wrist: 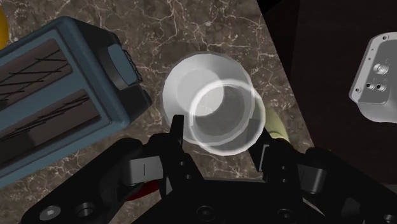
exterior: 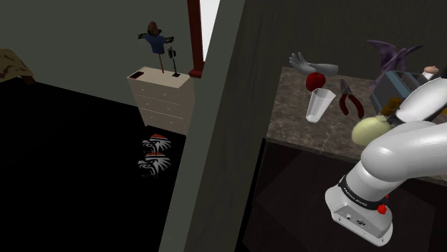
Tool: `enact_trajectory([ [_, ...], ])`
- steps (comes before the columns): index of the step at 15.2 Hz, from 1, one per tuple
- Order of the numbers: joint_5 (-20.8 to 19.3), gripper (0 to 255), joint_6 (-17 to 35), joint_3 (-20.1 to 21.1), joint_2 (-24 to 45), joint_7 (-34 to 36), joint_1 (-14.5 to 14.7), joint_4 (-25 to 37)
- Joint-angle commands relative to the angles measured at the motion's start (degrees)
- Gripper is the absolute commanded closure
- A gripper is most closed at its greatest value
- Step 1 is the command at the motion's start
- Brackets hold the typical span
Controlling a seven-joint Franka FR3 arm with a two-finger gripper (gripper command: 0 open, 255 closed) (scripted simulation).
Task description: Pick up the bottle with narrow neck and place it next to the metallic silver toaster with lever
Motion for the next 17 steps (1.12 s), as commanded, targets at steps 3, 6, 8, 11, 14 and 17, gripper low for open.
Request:
enact_trajectory([
  [3,-0.8,255,2.7,-1.1,-0.4,0.9,-0.1,-3.0],
  [6,-1.5,255,4.7,-2.0,-0.7,1.4,-0.2,-5.1],
  [8,-2.0,255,6.0,-2.7,-0.8,1.8,-0.3,-6.4],
  [11,-2.7,255,8.0,-3.8,-0.9,2.3,-0.3,-8.4],
  [14,-3.5,255,10.1,-5.0,-0.9,2.8,-0.2,-10.2],
  [17,-4.2,255,12.2,-6.3,-0.8,3.4,-0.1,-12.0],
])
